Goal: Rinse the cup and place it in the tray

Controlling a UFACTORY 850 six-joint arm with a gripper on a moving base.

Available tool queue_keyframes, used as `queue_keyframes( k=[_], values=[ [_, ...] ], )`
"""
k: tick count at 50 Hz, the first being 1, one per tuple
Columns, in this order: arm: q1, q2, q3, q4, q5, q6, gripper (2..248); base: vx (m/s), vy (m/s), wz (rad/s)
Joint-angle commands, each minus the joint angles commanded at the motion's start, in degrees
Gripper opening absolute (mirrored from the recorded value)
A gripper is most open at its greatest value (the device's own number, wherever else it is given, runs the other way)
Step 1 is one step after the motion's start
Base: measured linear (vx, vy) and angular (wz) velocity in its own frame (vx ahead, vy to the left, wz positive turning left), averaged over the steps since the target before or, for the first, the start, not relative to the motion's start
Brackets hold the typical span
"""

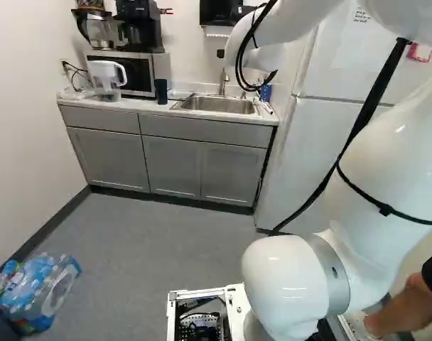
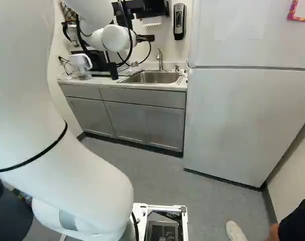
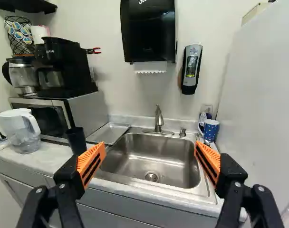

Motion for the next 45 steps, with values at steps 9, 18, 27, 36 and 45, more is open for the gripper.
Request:
queue_keyframes(
  k=[9, 18, 27, 36, 45],
  values=[
    [0.0, 0.0, 0.0, 0.0, 0.0, 0.0, 247, 0.059, -0.004, -0.01],
    [0.0, 0.0, 0.0, 0.0, 0.0, 0.0, 247, 0.086, -0.002, -0.01],
    [0.0, 0.0, 0.0, 0.0, 0.0, 0.0, 247, 0.121, -0.026, -0.011],
    [0.0, 0.0, 0.0, 0.0, 0.0, 0.0, 247, 0.147, -0.038, -0.023],
    [0.0, 0.0, 0.0, 0.0, 0.0, 0.0, 247, 0.161, -0.045, -0.028]
  ],
)
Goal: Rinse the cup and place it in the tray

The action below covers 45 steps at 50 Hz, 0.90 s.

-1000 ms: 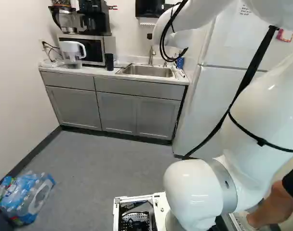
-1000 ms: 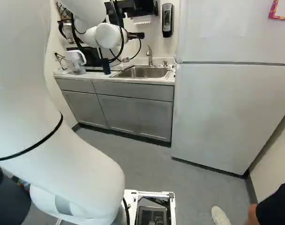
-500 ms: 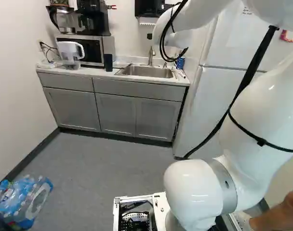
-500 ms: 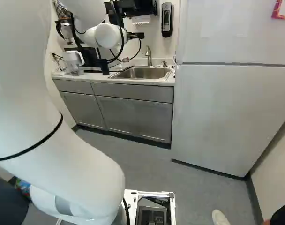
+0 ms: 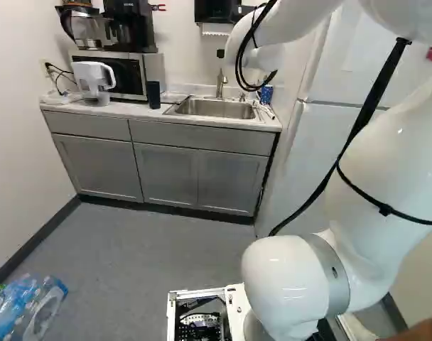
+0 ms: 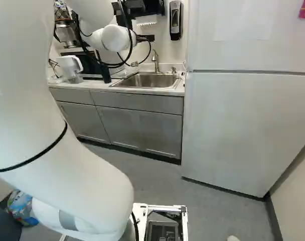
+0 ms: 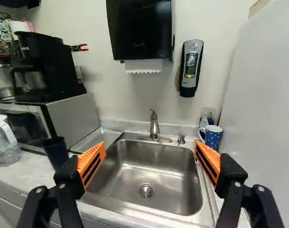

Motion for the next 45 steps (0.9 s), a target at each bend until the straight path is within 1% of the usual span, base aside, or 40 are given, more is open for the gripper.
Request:
queue_keyframes(
  k=[19, 35, 45],
  values=[
    [0.0, 0.0, 0.0, 0.0, 0.0, 0.0, 247, 0.176, -0.046, 0.001],
    [0.0, 0.0, 0.0, 0.0, 0.0, 0.0, 247, 0.168, -0.011, 0.164],
    [0.0, 0.0, 0.0, 0.0, 0.0, 0.0, 247, 0.173, 0.021, 0.171]
  ],
)
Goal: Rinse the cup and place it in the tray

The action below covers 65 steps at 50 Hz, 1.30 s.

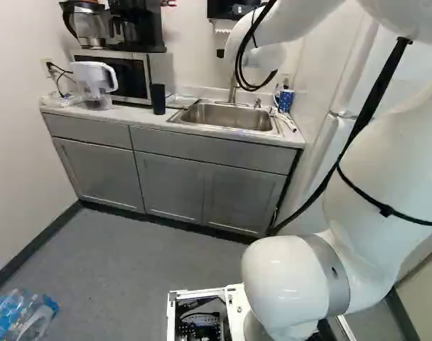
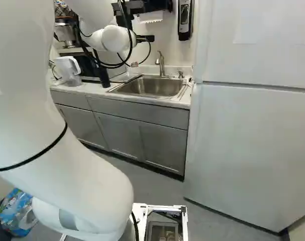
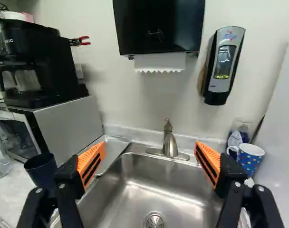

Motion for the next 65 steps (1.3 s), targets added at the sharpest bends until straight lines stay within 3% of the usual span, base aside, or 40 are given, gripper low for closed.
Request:
queue_keyframes(
  k=[43, 65],
  values=[
    [0.0, 0.0, 0.0, 0.0, 0.0, 0.0, 247, 0.182, 0.014, 0.059],
    [0.0, 0.0, 0.0, 0.0, 0.0, 0.0, 247, 0.076, 0.002, 0.008]
  ],
)
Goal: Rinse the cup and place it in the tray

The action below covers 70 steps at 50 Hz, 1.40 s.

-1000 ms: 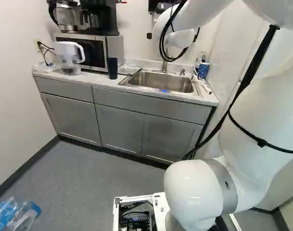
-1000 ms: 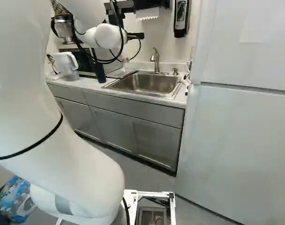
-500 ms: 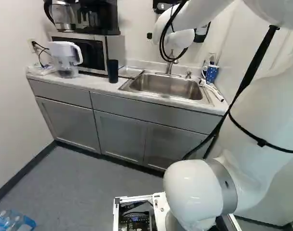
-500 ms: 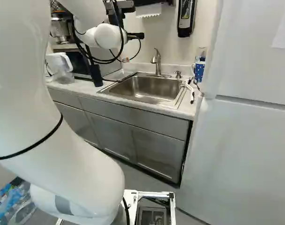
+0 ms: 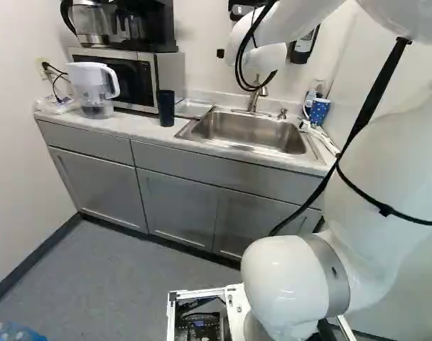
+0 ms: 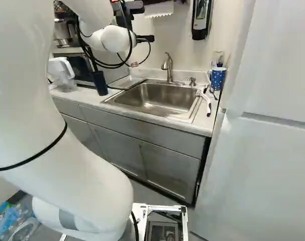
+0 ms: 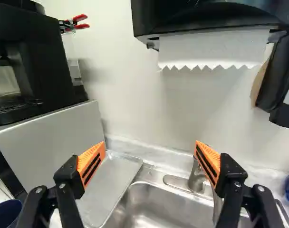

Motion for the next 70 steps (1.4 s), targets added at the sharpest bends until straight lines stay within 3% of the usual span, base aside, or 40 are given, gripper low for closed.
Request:
queue_keyframes(
  k=[16, 32, 70],
  values=[
    [0.01, -1.23, -1.2, 0.0, -0.02, 0.0, 247, 0.0, 0.0, 0.0],
    [-0.33, -4.88, -4.84, 0.0, -1.89, 0.0, 247, 0.0, 0.0, 0.0],
    [-1.76, -15.16, -15.73, 0.0, -13.85, 0.0, 247, 0.0, 0.0, 0.0]
  ],
)
